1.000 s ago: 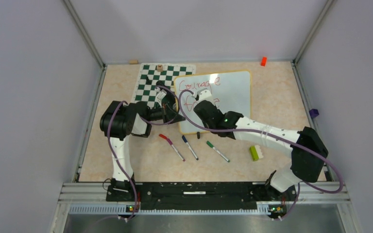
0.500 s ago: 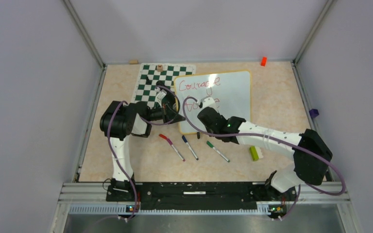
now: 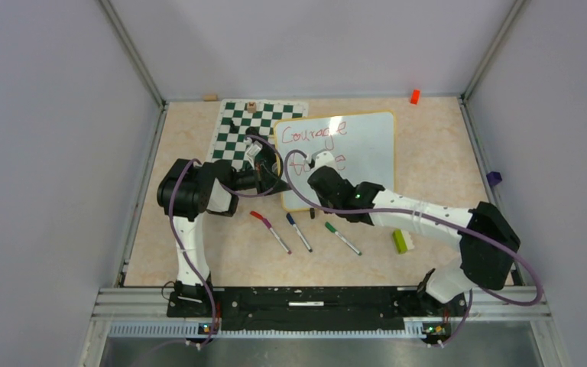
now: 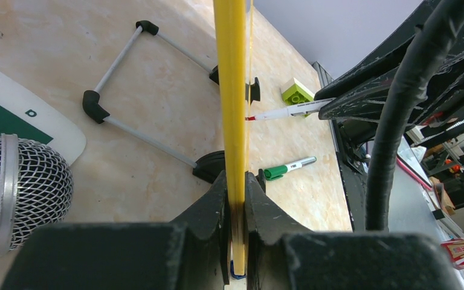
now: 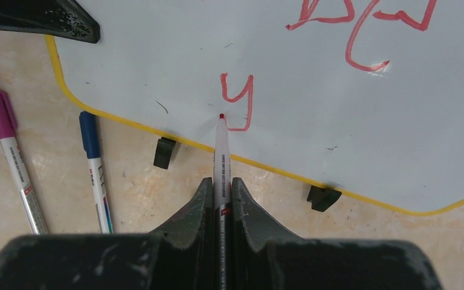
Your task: Write a sentence on the whiteboard
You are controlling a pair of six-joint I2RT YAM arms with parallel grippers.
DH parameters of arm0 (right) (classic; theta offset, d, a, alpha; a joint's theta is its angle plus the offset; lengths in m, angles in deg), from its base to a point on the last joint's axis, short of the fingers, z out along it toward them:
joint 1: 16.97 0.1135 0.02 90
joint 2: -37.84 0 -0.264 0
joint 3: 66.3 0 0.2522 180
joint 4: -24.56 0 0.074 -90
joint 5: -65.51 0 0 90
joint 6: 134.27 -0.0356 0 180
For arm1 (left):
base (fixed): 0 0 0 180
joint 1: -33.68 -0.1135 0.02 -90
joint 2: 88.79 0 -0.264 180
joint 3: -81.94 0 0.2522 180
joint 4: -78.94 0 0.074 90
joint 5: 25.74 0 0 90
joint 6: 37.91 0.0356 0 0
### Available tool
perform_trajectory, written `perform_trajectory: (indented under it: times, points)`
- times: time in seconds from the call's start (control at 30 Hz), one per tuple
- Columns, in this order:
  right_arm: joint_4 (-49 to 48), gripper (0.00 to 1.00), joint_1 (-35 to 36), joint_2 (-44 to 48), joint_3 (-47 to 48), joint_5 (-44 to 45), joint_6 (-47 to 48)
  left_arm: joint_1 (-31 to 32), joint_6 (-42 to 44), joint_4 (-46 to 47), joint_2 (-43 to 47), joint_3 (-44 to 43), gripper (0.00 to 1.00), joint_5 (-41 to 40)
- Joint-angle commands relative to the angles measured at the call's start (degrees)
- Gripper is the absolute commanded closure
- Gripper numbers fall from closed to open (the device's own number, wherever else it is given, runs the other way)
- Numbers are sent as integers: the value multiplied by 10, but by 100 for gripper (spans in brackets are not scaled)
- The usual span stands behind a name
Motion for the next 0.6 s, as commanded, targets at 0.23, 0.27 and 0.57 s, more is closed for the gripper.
perform_trajectory:
  times: [0.23,0.27,0.57]
  points:
    - [-10,100,-11,122,-9,13,13,-2,29,58,18,5,99,11]
    - [-9,100,-17,127,-9,17,15,-2,29,57,19,5,99,12]
    - [-9,100,-38,95,7,9,38,-2,30,58,19,5,99,12]
